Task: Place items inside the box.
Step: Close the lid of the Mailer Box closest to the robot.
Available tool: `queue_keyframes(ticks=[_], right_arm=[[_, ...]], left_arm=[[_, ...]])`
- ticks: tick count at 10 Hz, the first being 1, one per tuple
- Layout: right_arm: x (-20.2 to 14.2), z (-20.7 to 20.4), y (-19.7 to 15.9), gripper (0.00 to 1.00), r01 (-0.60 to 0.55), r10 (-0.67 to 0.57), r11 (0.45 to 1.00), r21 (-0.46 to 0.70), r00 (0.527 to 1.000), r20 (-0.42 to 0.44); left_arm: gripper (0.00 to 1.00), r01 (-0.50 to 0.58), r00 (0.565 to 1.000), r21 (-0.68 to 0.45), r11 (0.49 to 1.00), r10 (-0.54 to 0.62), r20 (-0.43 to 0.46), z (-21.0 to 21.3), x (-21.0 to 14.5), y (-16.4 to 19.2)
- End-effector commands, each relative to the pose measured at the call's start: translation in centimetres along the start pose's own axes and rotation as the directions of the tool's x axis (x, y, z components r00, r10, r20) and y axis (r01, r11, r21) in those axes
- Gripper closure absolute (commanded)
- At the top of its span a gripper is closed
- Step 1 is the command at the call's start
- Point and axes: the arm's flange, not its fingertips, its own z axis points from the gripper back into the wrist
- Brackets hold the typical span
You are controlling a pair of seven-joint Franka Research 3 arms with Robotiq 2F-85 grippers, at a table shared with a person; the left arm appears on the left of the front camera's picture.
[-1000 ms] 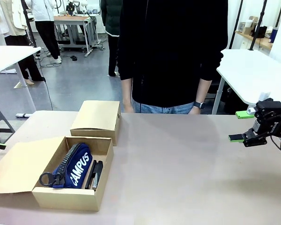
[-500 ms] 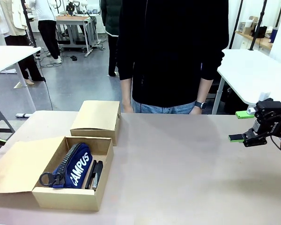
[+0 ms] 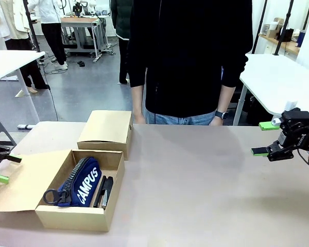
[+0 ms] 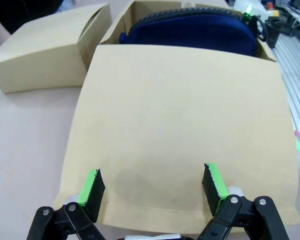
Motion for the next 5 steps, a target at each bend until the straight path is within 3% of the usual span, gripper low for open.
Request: queue_keyframes(ticks=[1,3,5], right_arm=[[0.1,0.0,0.5,0.00,0.021,-0.020,1.000,-0.007,1.000,0.017],[0.1,0.0,0.5,0.00,0.021,-0.020,1.000,-0.007,1.000,0.017],[0.1,0.0,0.5,0.00,0.021,-0.020,1.000,-0.007,1.000,0.017]], left_arm=[[0.00,0.036,0.997,-0.032,0.999,-0.033,0.066,-0.1,-3.6,-1.0],[0.00,0.045,0.987,-0.016,0.999,-0.042,0.152,0.5,-3.3,-0.8],[0.00,0.089,0.949,-0.023,0.996,-0.078,0.306,1.0,-2.3,-1.3]])
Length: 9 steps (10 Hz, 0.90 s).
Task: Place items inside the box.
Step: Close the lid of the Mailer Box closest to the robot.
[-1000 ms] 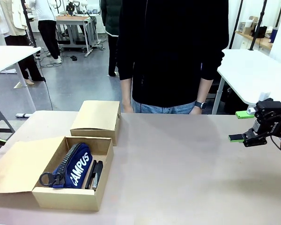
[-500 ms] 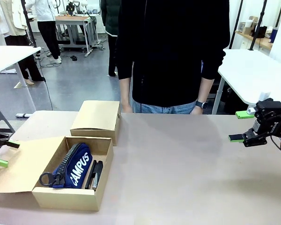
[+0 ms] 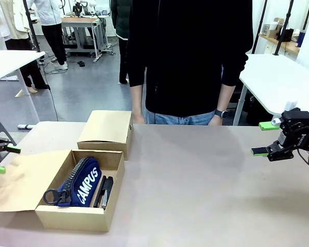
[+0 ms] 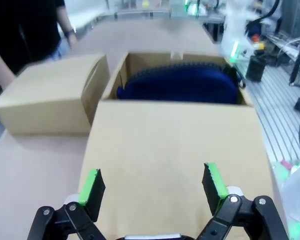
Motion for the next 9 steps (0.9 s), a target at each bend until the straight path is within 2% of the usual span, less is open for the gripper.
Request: queue_keyframes(ticks=[1,2,4,5,6,7,8,9], right_arm=[[0.1,0.0,0.5,0.00,0.021,-0.020,1.000,-0.007,1.000,0.017],[0.1,0.0,0.5,0.00,0.021,-0.020,1.000,-0.007,1.000,0.017],[0.1,0.0,0.5,0.00,0.021,-0.020,1.000,-0.007,1.000,0.017],[0.1,0.0,0.5,0.00,0.021,-0.020,1.000,-0.007,1.000,0.017],[0.1,0.0,0.5,0.00,0.021,-0.020,1.000,-0.007,1.000,0.017],[0.1,0.0,0.5,0.00,0.021,-0.020,1.000,-0.007,1.000,0.017],[0.1,0.0,0.5,0.00,0.021,-0.020,1.000,-0.007,1.000,0.017],[0.1,0.0,0.5,0.00,0.021,-0.020,1.000,-0.007,1.000,0.017]], left_arm=[[0.00,0.081,0.985,0.003,0.997,-0.080,0.151,0.7,-4.0,-1.9],[0.00,0.076,0.975,-0.030,0.997,-0.068,0.212,0.6,-3.6,-2.1],[0.00,0.108,0.962,-0.070,0.992,-0.086,0.260,-0.1,-3.0,-2.4],[0.00,0.102,0.964,-0.083,0.991,-0.078,0.252,-0.3,-3.2,-2.3],[0.00,0.090,0.980,-0.061,0.994,-0.077,0.183,-0.4,-3.7,-2.1],[0.00,0.081,0.990,-0.115,0.990,-0.067,0.123,0.2,-4.3,-2.0],[0.00,0.103,0.995,-0.173,0.980,-0.102,0.014,1.1,-5.4,-2.2],[0.00,0.108,0.978,-0.209,0.972,-0.142,-0.153,1.4,-6.9,-2.8]])
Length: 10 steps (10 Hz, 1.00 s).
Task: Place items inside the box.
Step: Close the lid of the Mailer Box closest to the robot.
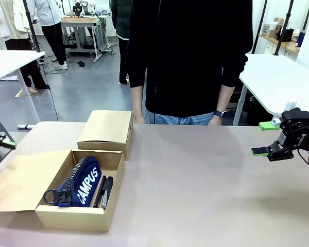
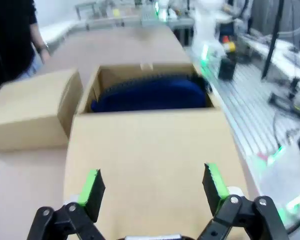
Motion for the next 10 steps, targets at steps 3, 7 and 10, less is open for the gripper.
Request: queue_keyframes(ticks=[3,7,10], right_arm=[[0.1,0.0,0.5,0.00,0.021,-0.020,1.000,-0.007,1.000,0.017],[0.1,0.0,0.5,0.00,0.021,-0.020,1.000,-0.007,1.000,0.017],[0.1,0.0,0.5,0.00,0.021,-0.020,1.000,-0.007,1.000,0.017]], left_arm=[[0.00,-0.051,0.911,-0.059,0.997,0.022,-0.412,-0.6,-11.5,-4.4],[0.00,-0.112,0.879,-0.008,0.994,0.095,-0.467,-1.2,-14.4,-3.7],[0.00,-0.063,0.940,-0.006,0.998,0.057,-0.336,-1.4,-13.9,-3.6]])
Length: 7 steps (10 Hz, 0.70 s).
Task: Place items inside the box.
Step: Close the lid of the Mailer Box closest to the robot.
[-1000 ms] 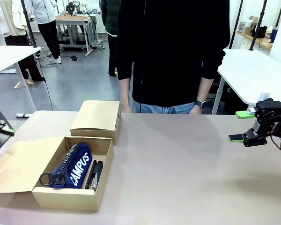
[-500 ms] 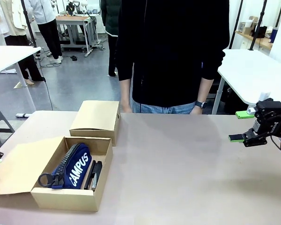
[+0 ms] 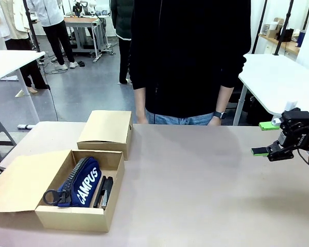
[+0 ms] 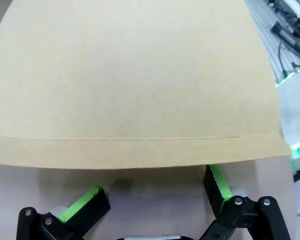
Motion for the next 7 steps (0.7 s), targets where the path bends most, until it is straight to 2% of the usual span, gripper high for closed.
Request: queue_keyframes(ticks=[1,3,4,7], right_arm=[[0.1,-0.1,0.5,0.00,0.020,-0.020,1.000,-0.006,1.000,0.017],[0.1,-0.1,0.5,0.00,0.020,-0.020,1.000,-0.006,1.000,0.017],[0.1,-0.1,0.5,0.00,0.020,-0.020,1.000,-0.006,1.000,0.017],[0.1,-0.1,0.5,0.00,0.020,-0.020,1.000,-0.006,1.000,0.017]], left_arm=[[0.00,0.071,0.996,0.018,0.997,-0.072,0.060,-2.0,-3.8,-0.8],[0.00,0.134,0.973,-0.044,0.990,-0.124,0.195,-3.4,-1.6,-1.4],[0.00,0.160,0.959,-0.038,0.986,-0.147,0.241,-3.9,-0.5,-1.6],[0.00,0.187,0.927,0.010,0.982,-0.179,0.329,-4.6,1.0,-1.0]])
